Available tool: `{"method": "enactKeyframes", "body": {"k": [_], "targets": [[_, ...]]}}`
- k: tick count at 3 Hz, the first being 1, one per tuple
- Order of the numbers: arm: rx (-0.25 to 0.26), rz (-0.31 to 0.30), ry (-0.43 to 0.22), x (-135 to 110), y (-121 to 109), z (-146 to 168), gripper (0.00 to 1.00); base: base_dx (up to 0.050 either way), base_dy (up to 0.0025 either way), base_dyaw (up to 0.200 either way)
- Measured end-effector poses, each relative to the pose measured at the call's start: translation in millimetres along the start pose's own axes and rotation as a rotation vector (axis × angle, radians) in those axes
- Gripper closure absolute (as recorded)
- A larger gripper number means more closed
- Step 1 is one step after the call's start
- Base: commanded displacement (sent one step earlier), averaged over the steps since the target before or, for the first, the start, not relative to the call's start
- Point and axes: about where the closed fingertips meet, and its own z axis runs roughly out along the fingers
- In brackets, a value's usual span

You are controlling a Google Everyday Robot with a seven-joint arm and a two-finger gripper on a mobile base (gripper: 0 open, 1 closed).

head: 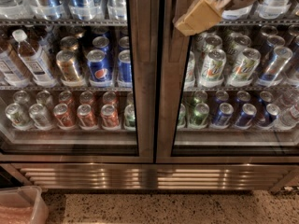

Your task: Open right fridge door

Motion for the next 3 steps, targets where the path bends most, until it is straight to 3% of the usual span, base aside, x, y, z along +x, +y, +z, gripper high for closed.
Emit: {"method": "enactKeyframes", "body": {"k": [3], "targets": [[0.007,0.009,0.014,-0.9,0.2,-1.2,1.00,0.000,0.00000,0.000]]}}
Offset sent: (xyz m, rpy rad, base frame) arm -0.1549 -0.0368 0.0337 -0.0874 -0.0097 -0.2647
